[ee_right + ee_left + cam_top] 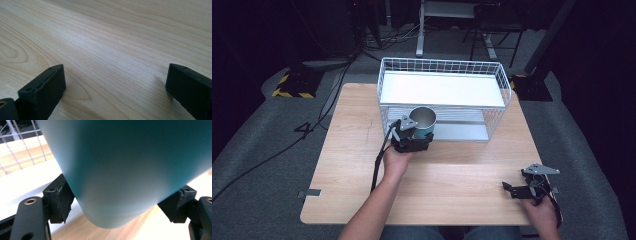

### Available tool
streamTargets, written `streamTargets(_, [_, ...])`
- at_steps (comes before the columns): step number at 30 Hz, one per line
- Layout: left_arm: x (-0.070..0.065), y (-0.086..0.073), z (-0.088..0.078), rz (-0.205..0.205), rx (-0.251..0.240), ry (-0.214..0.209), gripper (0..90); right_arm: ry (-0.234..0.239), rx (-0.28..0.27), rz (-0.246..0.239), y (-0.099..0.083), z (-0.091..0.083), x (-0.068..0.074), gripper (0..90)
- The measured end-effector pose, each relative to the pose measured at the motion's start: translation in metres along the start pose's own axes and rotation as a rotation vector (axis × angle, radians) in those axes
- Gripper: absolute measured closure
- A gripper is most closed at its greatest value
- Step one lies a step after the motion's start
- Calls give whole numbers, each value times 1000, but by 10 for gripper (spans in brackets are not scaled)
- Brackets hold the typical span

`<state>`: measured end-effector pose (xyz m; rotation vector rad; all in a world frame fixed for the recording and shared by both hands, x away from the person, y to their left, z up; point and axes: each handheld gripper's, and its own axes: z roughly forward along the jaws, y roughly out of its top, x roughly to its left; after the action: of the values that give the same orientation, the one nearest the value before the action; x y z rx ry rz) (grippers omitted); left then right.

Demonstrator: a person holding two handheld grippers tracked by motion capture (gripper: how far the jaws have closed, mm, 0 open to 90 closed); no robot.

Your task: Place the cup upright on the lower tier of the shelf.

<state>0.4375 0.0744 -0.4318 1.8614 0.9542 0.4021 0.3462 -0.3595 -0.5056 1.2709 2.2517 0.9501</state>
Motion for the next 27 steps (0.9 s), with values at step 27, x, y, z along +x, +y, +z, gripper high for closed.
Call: streamTargets(27, [-10, 7, 61, 6, 14, 62, 229, 6, 1, -6, 0, 0, 0, 36])
